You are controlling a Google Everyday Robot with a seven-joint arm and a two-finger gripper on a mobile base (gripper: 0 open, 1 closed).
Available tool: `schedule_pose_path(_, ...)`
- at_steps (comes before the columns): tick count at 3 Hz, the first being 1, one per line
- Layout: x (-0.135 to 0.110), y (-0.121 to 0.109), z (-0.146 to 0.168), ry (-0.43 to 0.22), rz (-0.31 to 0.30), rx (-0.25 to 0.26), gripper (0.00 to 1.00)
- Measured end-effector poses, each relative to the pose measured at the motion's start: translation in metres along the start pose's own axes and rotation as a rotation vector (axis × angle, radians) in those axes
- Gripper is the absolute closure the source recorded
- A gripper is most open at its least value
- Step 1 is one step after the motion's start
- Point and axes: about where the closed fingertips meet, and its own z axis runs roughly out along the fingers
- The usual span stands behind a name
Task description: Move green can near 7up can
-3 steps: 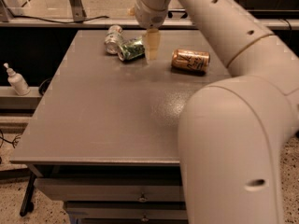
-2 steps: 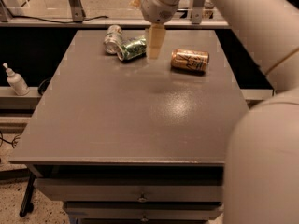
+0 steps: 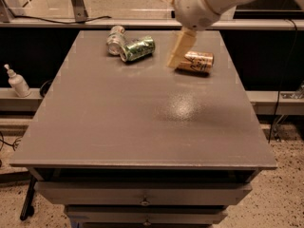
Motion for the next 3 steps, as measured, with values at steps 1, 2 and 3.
schedule_pose_path(1, 0.019, 0.016, -0.062, -0.038, 0.058, 0.121, 0.00)
schedule_pose_path(2, 0.034, 0.023, -0.081, -0.024, 0.091, 0.147, 0.00)
schedule_pose_path(3, 0.033, 0.023, -0.081, -0.024, 0.089, 0.145, 0.00)
